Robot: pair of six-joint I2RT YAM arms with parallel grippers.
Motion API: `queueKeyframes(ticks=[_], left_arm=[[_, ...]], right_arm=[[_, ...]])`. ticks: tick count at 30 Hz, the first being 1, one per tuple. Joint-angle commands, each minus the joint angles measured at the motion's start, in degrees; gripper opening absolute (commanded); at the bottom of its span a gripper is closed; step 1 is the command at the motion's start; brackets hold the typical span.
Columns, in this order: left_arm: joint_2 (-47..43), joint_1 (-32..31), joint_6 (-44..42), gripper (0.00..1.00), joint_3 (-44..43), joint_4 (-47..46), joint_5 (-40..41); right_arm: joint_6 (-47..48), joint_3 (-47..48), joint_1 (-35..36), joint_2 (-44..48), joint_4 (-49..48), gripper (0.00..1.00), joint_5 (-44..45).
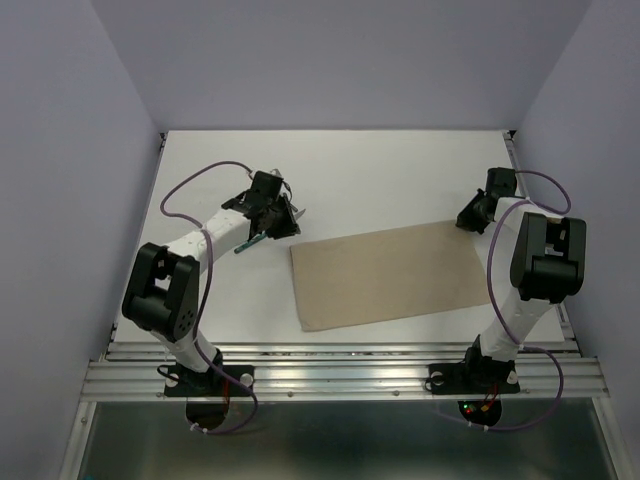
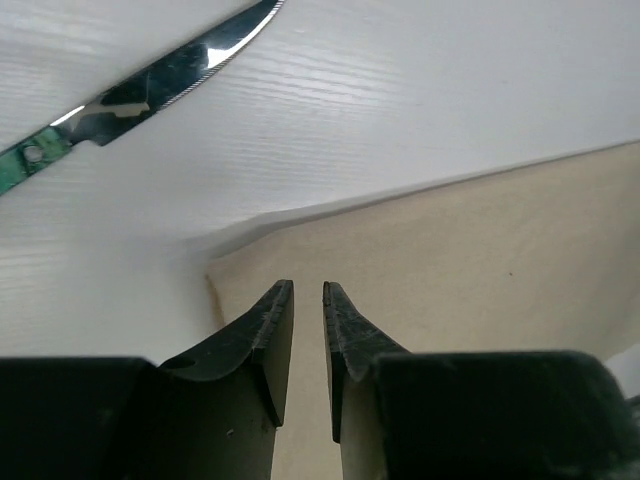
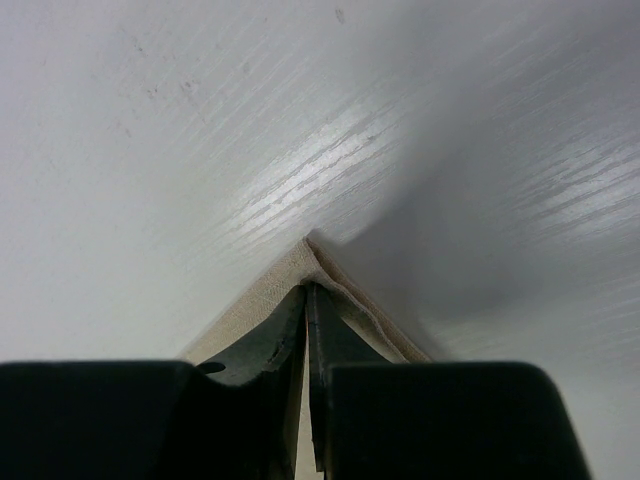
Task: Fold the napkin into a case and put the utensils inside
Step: Fold the rectangle-folded napkin at the center of the board.
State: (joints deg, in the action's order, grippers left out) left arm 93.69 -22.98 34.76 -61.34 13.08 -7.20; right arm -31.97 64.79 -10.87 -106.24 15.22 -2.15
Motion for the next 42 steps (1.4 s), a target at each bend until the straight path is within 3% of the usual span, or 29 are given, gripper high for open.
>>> queueKeyframes(ticks=[1,14,22,42], left_arm=[[-2.72,-3.20,0.92,0.30,-2.29,0.81,1.58],[9.74,-2.77,-1.36,0.29,-2.55,-0.43,3.69],[12.48,-2.68,-1.89,0.29,-3.52,0.01,3.25],[22.94,0.13,-7.07,0.29,-23.46,7.57,5.53]], right_arm=[[0.59,-1.25,-0.99,-0.64,2.79,0.10,2.68],[0.94,-1.69,-0.99,-0.11,2.71,0.10,2.68],[0.68,-1.78,-0.99,-0.11,2.53,0.10,2.68],[-1.61,5.42,-0.99,-5.12,2.88,0.14,0.22]])
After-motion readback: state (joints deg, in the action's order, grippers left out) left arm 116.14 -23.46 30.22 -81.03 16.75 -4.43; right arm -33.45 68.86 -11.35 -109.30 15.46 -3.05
